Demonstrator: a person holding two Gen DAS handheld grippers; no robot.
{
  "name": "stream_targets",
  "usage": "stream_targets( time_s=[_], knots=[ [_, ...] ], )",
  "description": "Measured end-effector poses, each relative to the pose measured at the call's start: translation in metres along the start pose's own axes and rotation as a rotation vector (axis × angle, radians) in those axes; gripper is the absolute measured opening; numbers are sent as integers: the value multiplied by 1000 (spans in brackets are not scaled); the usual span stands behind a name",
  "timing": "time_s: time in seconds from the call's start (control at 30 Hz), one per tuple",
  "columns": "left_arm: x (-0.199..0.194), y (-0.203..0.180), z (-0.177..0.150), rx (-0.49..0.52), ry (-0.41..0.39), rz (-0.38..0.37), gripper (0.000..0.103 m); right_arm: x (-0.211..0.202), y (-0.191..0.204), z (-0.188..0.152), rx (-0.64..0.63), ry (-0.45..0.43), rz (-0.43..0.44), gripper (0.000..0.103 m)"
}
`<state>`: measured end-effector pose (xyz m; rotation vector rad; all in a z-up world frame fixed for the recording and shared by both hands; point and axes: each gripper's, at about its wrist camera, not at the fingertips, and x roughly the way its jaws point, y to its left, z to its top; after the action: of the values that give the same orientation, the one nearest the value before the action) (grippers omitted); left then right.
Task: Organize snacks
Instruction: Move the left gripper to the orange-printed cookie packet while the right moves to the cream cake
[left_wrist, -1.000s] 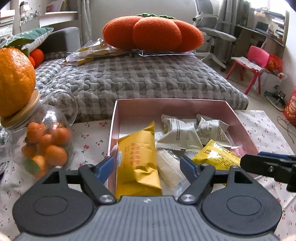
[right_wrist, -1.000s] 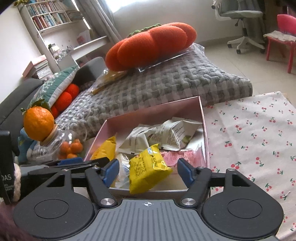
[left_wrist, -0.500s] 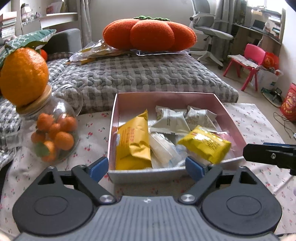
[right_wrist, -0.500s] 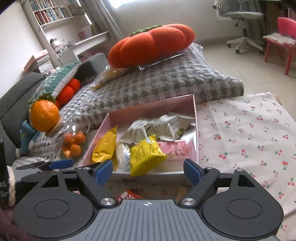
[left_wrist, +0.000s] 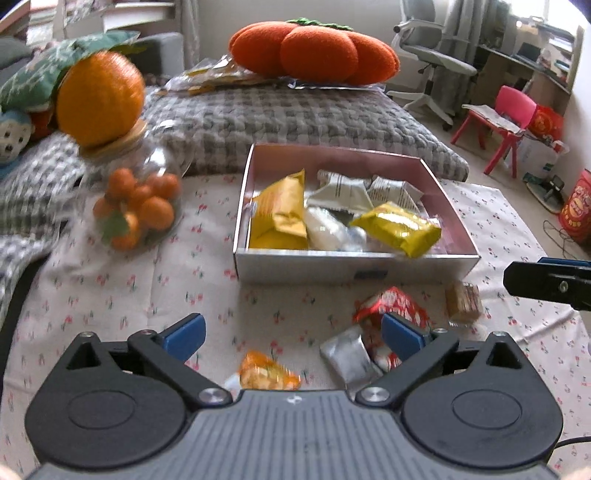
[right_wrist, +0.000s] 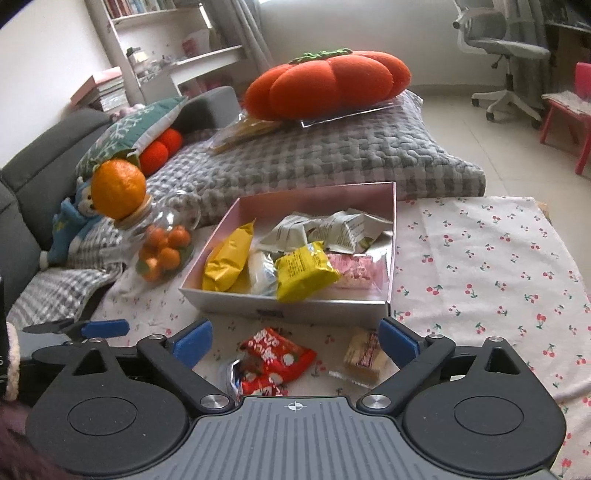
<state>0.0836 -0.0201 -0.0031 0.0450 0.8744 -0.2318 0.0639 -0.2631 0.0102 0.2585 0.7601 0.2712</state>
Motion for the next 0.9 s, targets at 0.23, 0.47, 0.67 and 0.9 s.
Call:
stream_targets(
  time_s=[0.23, 0.47, 0.67, 0.9],
  knots=[
    [-8, 5, -18, -28, 26, 25, 102, 0, 9, -16, -129, -12, -76, 98],
    [-17, 10, -33, -8, 25, 15, 103, -12, 10, -35, -169, -21, -58, 99],
    [-15, 15, -44, 10, 31, 12, 103, -17, 11, -49, -187, -39, -51, 102],
    [-2, 24, -64, 87, 18, 27, 103, -14, 12, -68, -273, -20, -44, 102]
  ],
)
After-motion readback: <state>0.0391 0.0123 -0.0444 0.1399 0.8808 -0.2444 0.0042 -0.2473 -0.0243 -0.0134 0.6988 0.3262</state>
